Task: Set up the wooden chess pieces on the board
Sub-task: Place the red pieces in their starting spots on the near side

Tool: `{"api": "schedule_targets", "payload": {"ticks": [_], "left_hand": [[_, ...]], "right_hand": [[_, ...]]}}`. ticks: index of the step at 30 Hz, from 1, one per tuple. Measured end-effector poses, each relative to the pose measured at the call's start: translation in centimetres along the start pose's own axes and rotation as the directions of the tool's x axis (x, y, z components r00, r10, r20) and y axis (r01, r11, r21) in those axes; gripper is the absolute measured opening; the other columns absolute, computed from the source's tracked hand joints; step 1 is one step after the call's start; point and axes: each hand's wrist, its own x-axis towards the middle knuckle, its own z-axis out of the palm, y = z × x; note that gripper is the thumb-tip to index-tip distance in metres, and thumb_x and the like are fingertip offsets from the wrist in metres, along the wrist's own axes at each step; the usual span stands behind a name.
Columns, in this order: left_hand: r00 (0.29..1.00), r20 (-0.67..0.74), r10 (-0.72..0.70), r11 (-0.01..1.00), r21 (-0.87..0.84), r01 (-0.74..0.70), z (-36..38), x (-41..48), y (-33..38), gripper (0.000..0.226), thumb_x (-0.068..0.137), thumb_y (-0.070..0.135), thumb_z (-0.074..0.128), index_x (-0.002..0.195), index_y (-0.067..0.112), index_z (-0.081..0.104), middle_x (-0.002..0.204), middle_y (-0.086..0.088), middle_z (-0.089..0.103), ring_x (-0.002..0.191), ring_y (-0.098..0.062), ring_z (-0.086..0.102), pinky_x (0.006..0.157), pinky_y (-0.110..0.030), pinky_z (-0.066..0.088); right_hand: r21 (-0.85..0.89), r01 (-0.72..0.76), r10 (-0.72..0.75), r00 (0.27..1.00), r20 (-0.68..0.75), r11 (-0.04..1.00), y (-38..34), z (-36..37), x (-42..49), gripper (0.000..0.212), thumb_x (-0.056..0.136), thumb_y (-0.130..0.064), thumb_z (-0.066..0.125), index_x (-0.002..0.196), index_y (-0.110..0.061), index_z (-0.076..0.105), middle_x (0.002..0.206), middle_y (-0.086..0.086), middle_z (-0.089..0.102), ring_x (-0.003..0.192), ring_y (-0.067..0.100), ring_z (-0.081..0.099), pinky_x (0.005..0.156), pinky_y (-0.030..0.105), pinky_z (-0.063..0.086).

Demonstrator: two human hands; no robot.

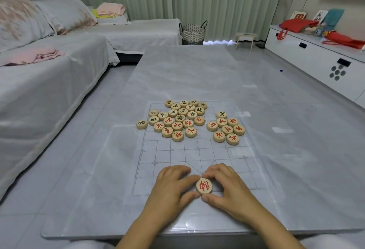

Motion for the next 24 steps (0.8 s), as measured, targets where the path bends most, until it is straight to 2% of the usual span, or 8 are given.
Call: {"api": "schedule_targets", "payload": {"ticks": [6, 11, 13, 16, 18, 21, 24], "left_hand": [[1.0, -0.018, 0.005, 1.0, 0.013, -0.005, 0.0, -0.1, 0.1, 0.042, 0.088, 0.061, 0.031, 0.115, 0.039, 0.055, 0.115, 0.007, 0.061, 0.108, -0.006, 0.042, 0.091, -0.028, 0.035], [1.0, 0.002, -0.002, 1.0, 0.002, 0.002, -0.1, -0.2, 0.3, 0.045, 0.088, 0.062, 0.028, 0.117, 0.04, 0.054, 0.12, 0.008, 0.059, 0.113, -0.006, 0.041, 0.095, -0.027, 0.03], [1.0, 0.004, -0.005, 1.0, 0.019, 0.005, -0.2, -0.2, 0.3, 0.043, 0.086, 0.061, 0.033, 0.117, 0.039, 0.054, 0.121, 0.008, 0.058, 0.114, -0.009, 0.044, 0.096, -0.025, 0.029], [1.0, -0.008, 0.002, 0.999, 0.032, -0.002, -0.3, -0.1, 0.4, 0.036, 0.082, 0.054, 0.046, 0.112, 0.035, 0.052, 0.112, 0.01, 0.062, 0.106, -0.003, 0.042, 0.094, -0.017, 0.031], [1.0, -0.01, 0.0, 1.0, -0.009, 0.0, -0.5, 0.0, 0.4, 0.041, 0.079, 0.053, 0.048, 0.115, 0.032, 0.052, 0.114, 0.012, 0.061, 0.107, 0.0, 0.039, 0.096, -0.012, 0.024], [0.998, 0.007, -0.062, 0.991, -0.12, 0.062, -0.8, 0.0, 0.3, 0.055, 0.077, 0.056, 0.039, 0.124, 0.031, 0.05, 0.127, 0.018, 0.05, 0.115, 0.008, 0.032, 0.099, -0.005, 0.013], [0.994, 0.003, -0.112, 0.979, -0.173, 0.111, -0.9, 0.1, -0.1, 0.058, 0.074, 0.059, 0.033, 0.124, 0.034, 0.049, 0.125, 0.021, 0.05, 0.114, 0.007, 0.036, 0.098, -0.004, 0.016]], "right_hand": [[0.011, -0.004, 0.004, 1.0, 0.005, 1.0, 0.0, 0.1, 0.1, 0.04, 0.073, -0.046, 0.068, 0.107, -0.037, 0.051, 0.114, -0.02, 0.045, 0.109, -0.002, 0.039, 0.093, 0.019, 0.037], [0.021, -0.007, 0.007, 1.0, 0.011, 1.0, 0.2, 0.1, 0.1, 0.044, 0.064, -0.058, 0.06, 0.103, -0.043, 0.048, 0.112, -0.024, 0.043, 0.11, -0.005, 0.038, 0.093, 0.018, 0.036], [0.021, -0.009, 0.008, 1.0, 0.01, 1.0, 0.2, 0.1, 0.1, 0.043, 0.064, -0.058, 0.061, 0.102, -0.043, 0.048, 0.112, -0.025, 0.043, 0.11, -0.005, 0.037, 0.093, 0.018, 0.036], [0.024, -0.012, 0.011, 1.0, 0.016, 1.0, 0.3, 0.1, 0.1, 0.044, 0.064, -0.058, 0.062, 0.102, -0.043, 0.047, 0.111, -0.028, 0.041, 0.11, -0.006, 0.037, 0.092, 0.016, 0.035], [0.034, -0.015, 0.014, 1.0, 0.024, 0.999, 0.2, 0.0, 0.0, 0.047, 0.063, -0.06, 0.062, 0.104, -0.043, 0.046, 0.111, -0.029, 0.041, 0.11, -0.006, 0.038, 0.092, 0.015, 0.035], [0.14, -0.063, 0.061, 0.998, 0.017, 0.988, 0.0, -0.5, 0.1, 0.036, 0.075, -0.047, 0.068, 0.102, -0.045, 0.045, 0.11, -0.025, 0.047, 0.107, -0.008, 0.044, 0.09, 0.011, 0.037], [0.216, -0.122, 0.134, 0.99, -0.043, 0.969, -0.5, -1.4, 1.4, 0.021, 0.086, -0.035, 0.06, 0.103, -0.039, 0.05, 0.106, -0.017, 0.052, 0.099, -0.006, 0.048, 0.079, 0.008, 0.039]]}}
